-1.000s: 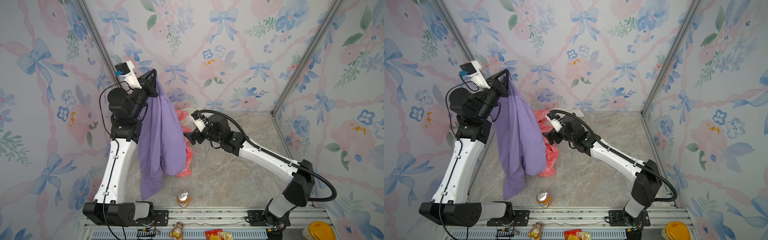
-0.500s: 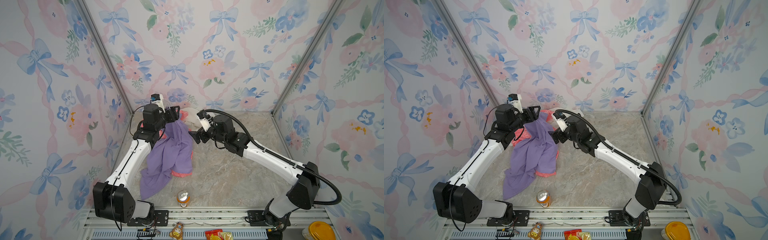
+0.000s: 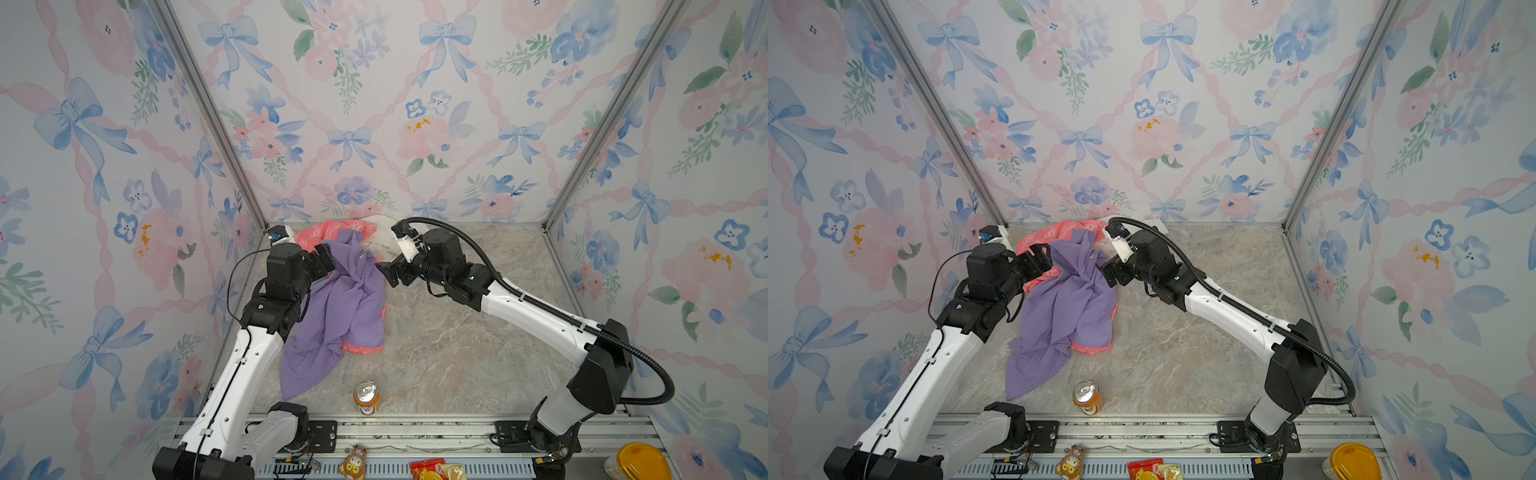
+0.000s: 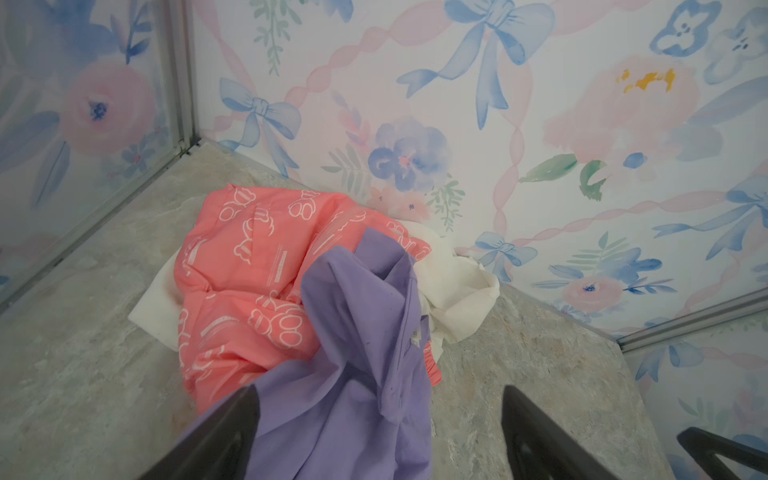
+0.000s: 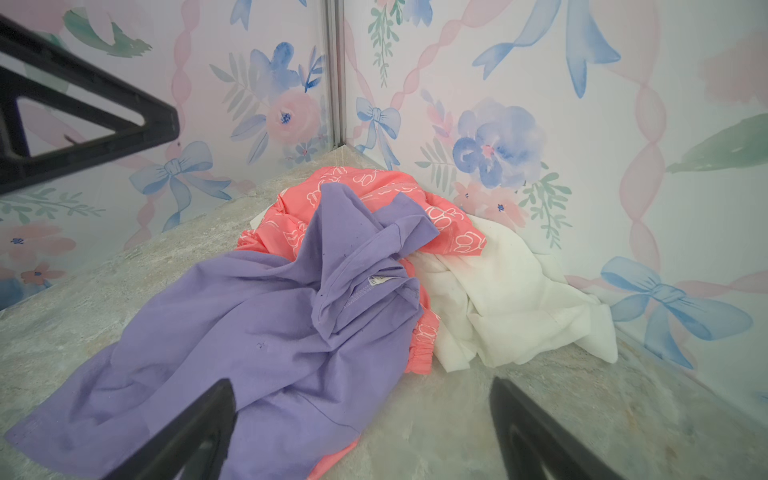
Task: Pick out a specific cloth from the pile
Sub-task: 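Lower the purple cloth onto the pink cloth with the left gripper, then bring the right gripper to the purple cloth held by the left gripper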
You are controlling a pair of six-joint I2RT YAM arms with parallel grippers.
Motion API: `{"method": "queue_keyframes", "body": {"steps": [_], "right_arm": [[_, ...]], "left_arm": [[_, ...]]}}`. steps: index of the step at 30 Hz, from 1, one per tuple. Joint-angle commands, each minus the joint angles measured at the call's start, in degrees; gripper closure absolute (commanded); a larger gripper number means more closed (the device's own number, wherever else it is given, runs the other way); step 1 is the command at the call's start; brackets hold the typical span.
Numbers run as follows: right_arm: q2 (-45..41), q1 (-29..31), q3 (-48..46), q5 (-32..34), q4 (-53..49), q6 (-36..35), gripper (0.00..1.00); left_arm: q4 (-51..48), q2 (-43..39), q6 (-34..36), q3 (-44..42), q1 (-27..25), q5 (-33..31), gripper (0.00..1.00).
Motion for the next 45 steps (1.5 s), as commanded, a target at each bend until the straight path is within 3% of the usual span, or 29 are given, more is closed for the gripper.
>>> {"method": "queue_keyframes", "body": {"steps": [1,6,14,22,27,29,37,45], "right_arm": [[0.5,-0.5,2.2,-1.1,0.0,1.2,0.03],[2.3,-0.5,2.1,-2.2,-0.5,2.0,0.03],[2.1,-0.3,1.5,-2.4,-0.9,3.4,0.03],[1.1,-0.4,-0.6,-2.0,-0.8,3.8,0.03],[1.1,-0.3,-0.9,-1.5,-0.9,3.6,0.03],[1.1,-0.3,-0.7,-1.6,-1.2,3.3,0.03],[-0.6,-0.3,-1.0,-1.3,-1.4,2.6,0.03],[-0.3,-0.3,0.5,-1.3,-0.1,3.2,0.03]], "left_arm": [[-5.7,-4.9,-9.3,-7.6,4.8,0.1,0.15],[-5.7,-9.5,-15.3,-18.3,8.8,3.4,0.21],[-5.6,-4.0,-14.3,-22.5,9.9,5.9,0.29],[-3.2,2.5,-11.9,-21.9,10.5,4.9,0.61],[-1.1,2.8,-11.8,-20.0,10.5,6.0,0.93],[-1.1,2.2,-11.4,-17.6,10.5,6.3,1.0],[-1.1,0.8,-7.8,-4.4,10.5,5.7,1.0],[5.8,5.2,-2.5,10.7,9.5,18.2,1.0]]}}
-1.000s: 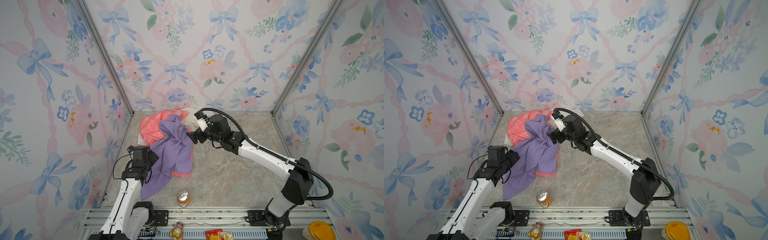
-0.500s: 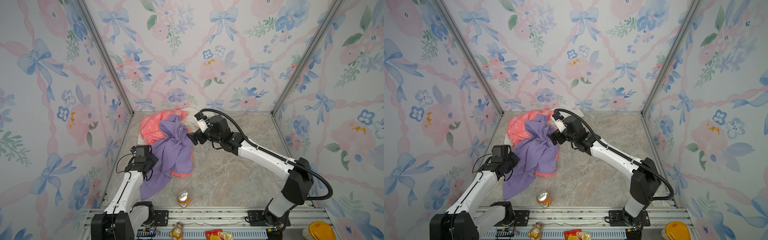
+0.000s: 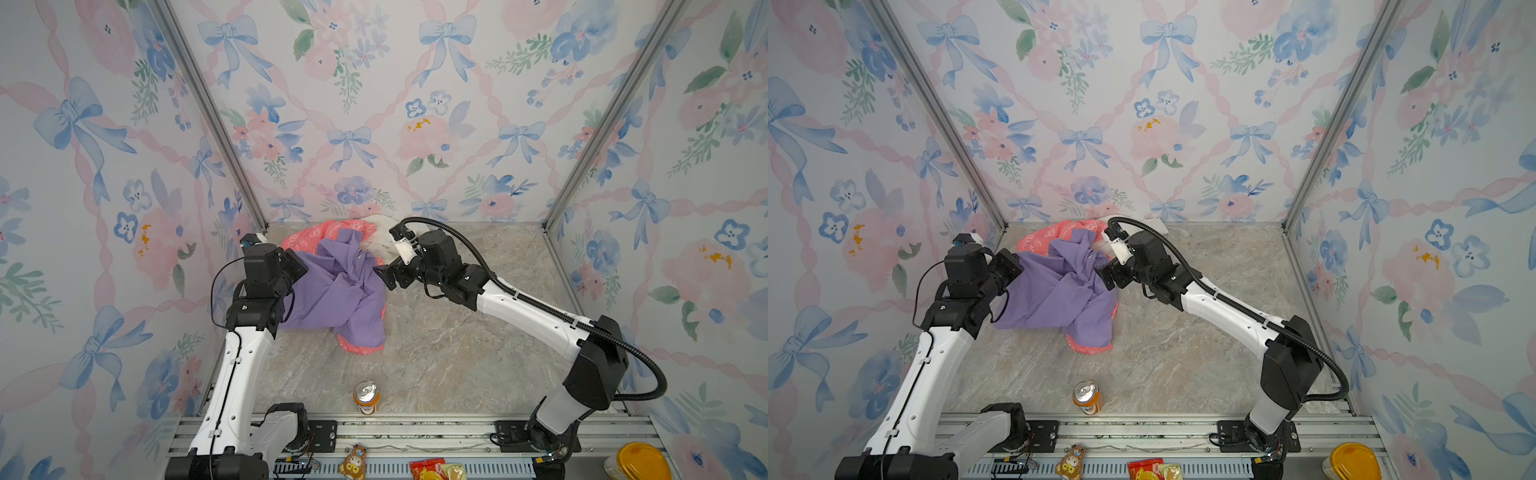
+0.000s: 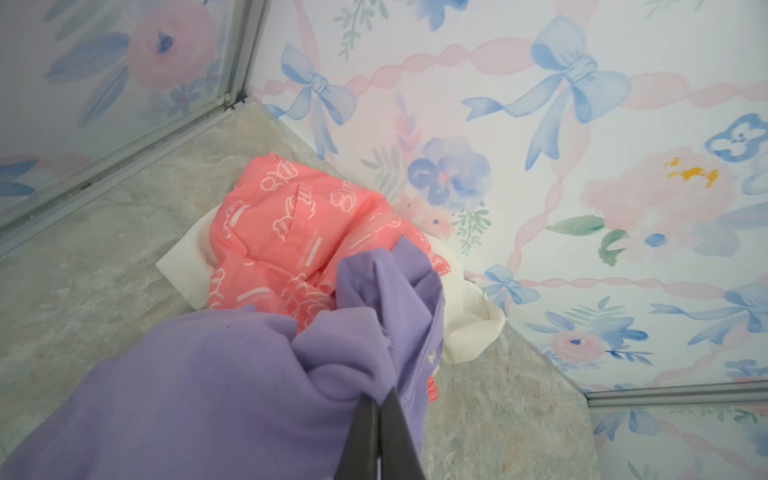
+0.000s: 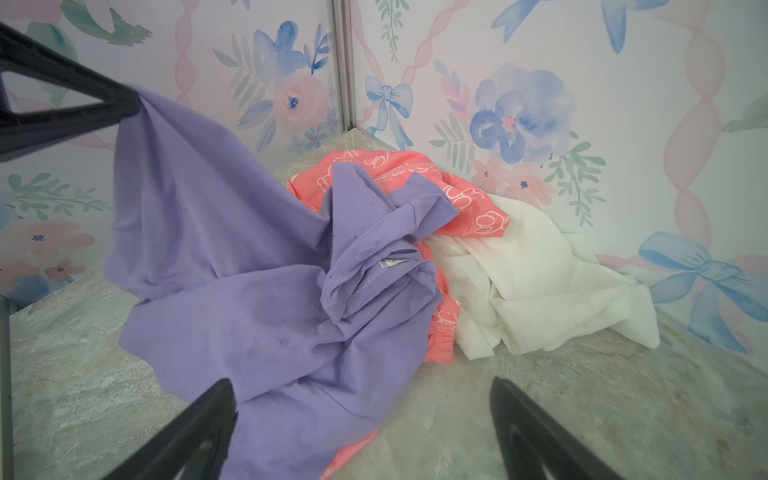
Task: Pick out a specific cloth from the pile
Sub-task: 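Bring the right gripper to the purple cloth held by the left gripper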
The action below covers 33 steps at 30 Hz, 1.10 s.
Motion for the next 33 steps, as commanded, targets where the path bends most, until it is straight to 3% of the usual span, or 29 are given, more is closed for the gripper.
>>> {"method": "queue_keyframes", "body": {"steps": [1,12,18,23,25,33], "right_arm": [[-1.8,-0.4,1.2,0.4,0.4,0.3,0.03],[-1.1,-0.3,5.3,-4.9,1.8,-0.6,0.0],[0.8,-0.3,6.8,-5.7,2.7,-1.3,0.07],[3.5,-0.6,9.4,-5.2,3.2,-0.9,0.19],[4.8,-0.9,10.4,-5.2,3.7,-0.3,0.26],[8.2,-2.0,13.2,-4.4,5.9,3.2,0.94]], "left_arm": [[6.9,2.2,4.2,5.3,-1.0,8.9,1.0],[22.4,8.2,7.7,9.5,-10.3,24.0,1.0],[24.4,12.0,8.3,9.9,-15.1,27.3,1.0],[25.4,14.5,8.6,10.5,-18.1,29.0,1.0],[25.8,15.2,8.6,10.7,-18.8,29.3,1.0],[27.5,17.9,8.0,12.5,-19.8,30.3,1.0]]}}
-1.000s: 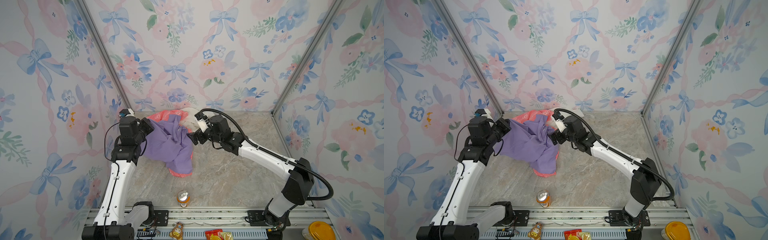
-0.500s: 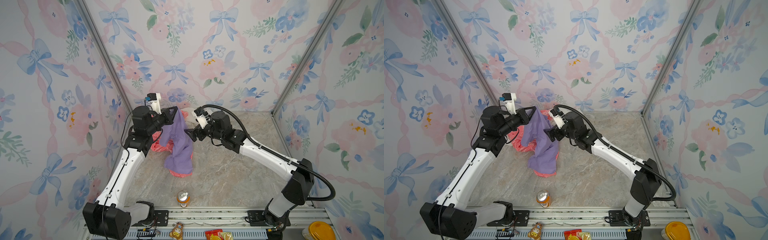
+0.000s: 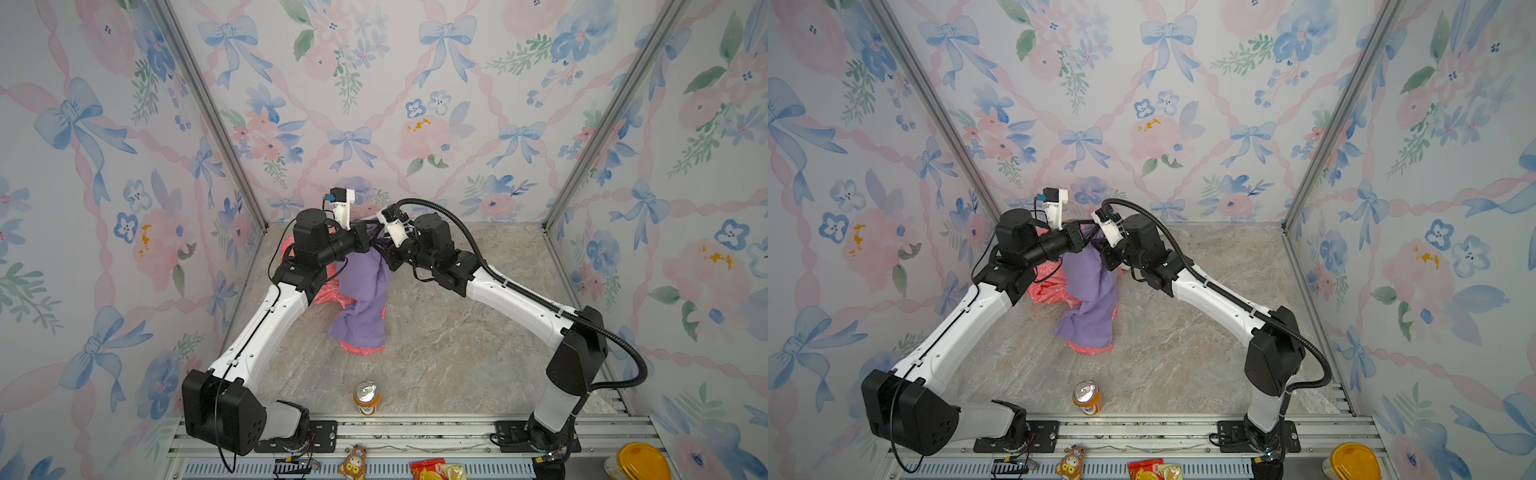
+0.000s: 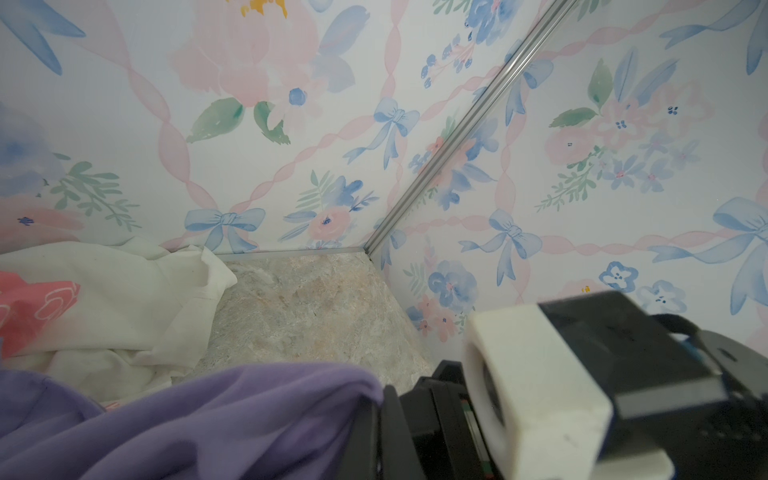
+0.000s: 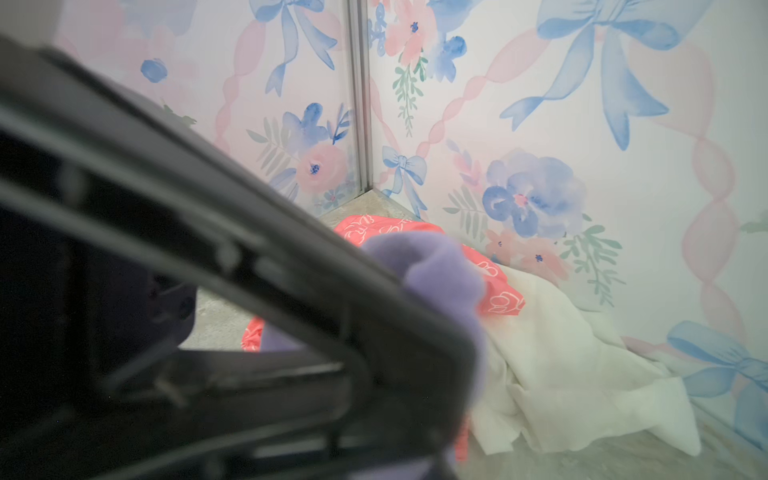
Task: Pick out a specific cloth from the pile
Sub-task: 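Bring the right gripper to the purple cloth held by the left gripper, then grasp the purple cloth with the right gripper and pull it away from the pile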
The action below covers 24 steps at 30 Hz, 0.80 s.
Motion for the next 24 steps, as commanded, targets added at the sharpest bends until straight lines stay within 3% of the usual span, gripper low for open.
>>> {"method": "queue_keyframes", "body": {"steps": [1,4,6,8,11,17,24], "right_arm": [[1.1,-0.8,2.2,0.1,2.1,1.3,1.0],[1.2,-1.3,2.9,0.6,2.0,0.7,1.0],[1.2,-2.0,3.8,0.9,1.3,0.4,1.0],[1.1,-2.8,4.7,1.3,0.7,0.2,1.0],[0.9,-3.8,6.2,2.0,-0.5,-1.2,1.0],[-0.3,-7.2,9.6,4.5,-3.0,-4.4,1.0],[-2.4,-14.1,13.2,6.8,-4.6,-7.8,1.0]], "left_arm": [[5.2,0.5,0.5,2.3,-0.7,2.3,1.0],[6.1,0.7,0.4,2.4,-0.7,1.3,1.0],[7.0,0.6,0.8,2.6,-0.6,-0.1,0.89],[7.7,0.4,1.7,2.8,-0.5,-1.4,0.69],[8.0,-0.2,3.3,3.2,-0.2,-3.2,0.48],[8.1,-1.7,4.8,2.4,1.2,-5.7,0.25],[8.4,-3.4,5.4,0.1,2.0,-7.3,0.06]]}}
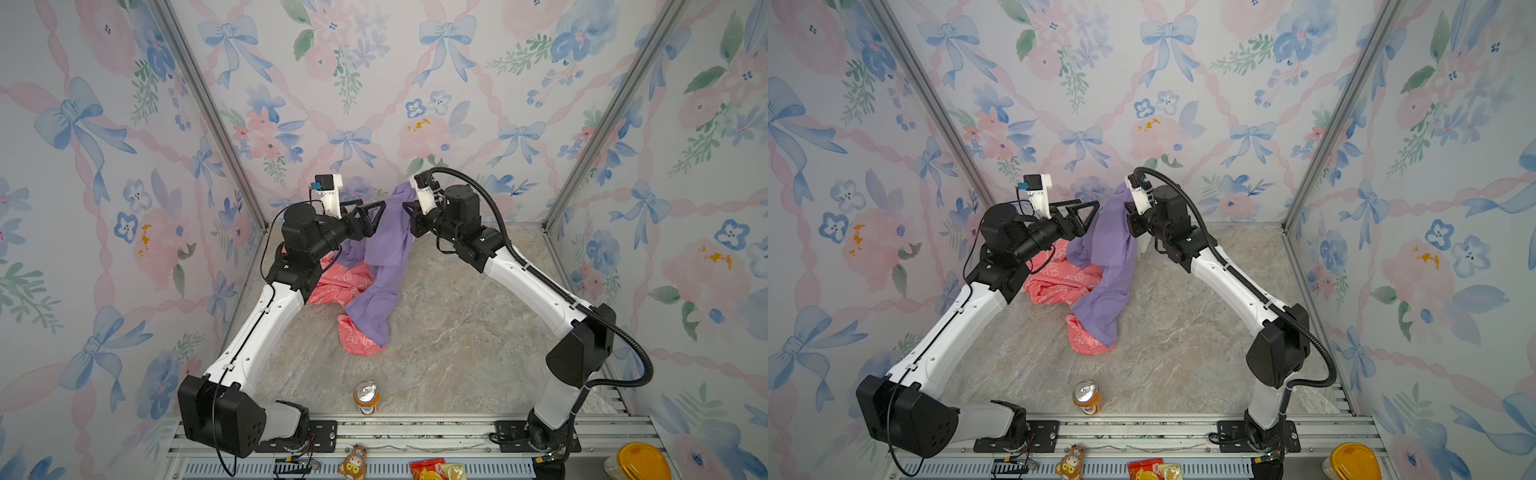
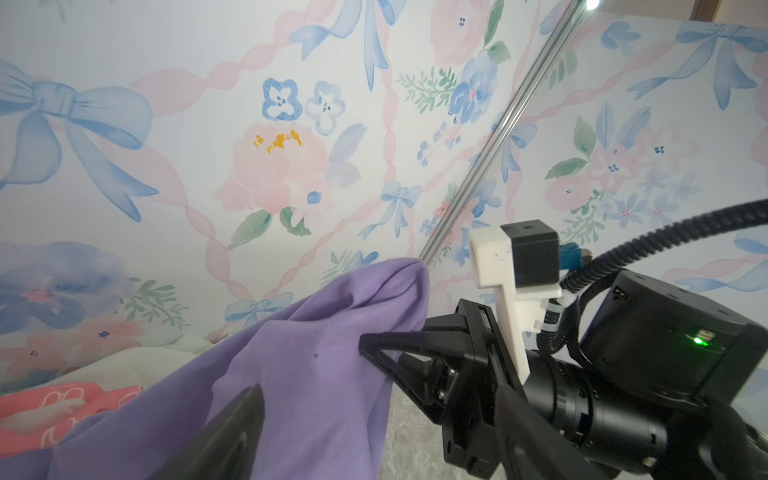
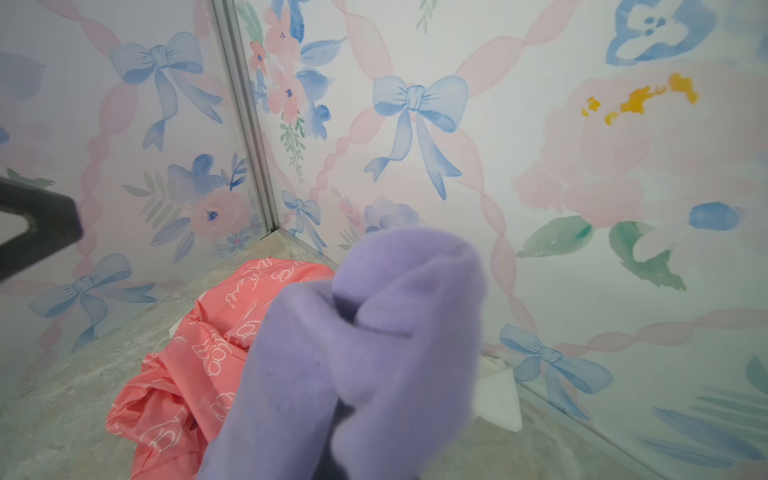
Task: Pick out a specific cloth from the pile
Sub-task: 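Grasp the purple cloth with the right gripper and pull it away from the pile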
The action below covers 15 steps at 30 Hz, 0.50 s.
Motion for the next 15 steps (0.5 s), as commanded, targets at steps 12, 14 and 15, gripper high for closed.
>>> {"method": "queue_keyframes", "body": {"steps": [12,14,15], "right_arm": [[-6.5,-19.9,4.1,3.8,3.1,-2.9,1.0],[-6.5,-22.1,3.7,3.6,3.8,-2.4,1.0],[-6.6,-22.9,3.5,3.6,4.0,-2.4,1.0]], "left_arm": [[1.3,-4.5,0.7,-5.6,1.2,-6.0,0.02],[1.3,-4.5,0.6,-5.9,1.2,-6.0,0.02],[1.3,-4.5,0.5,-5.8,1.2,-6.0,0.02]]}}
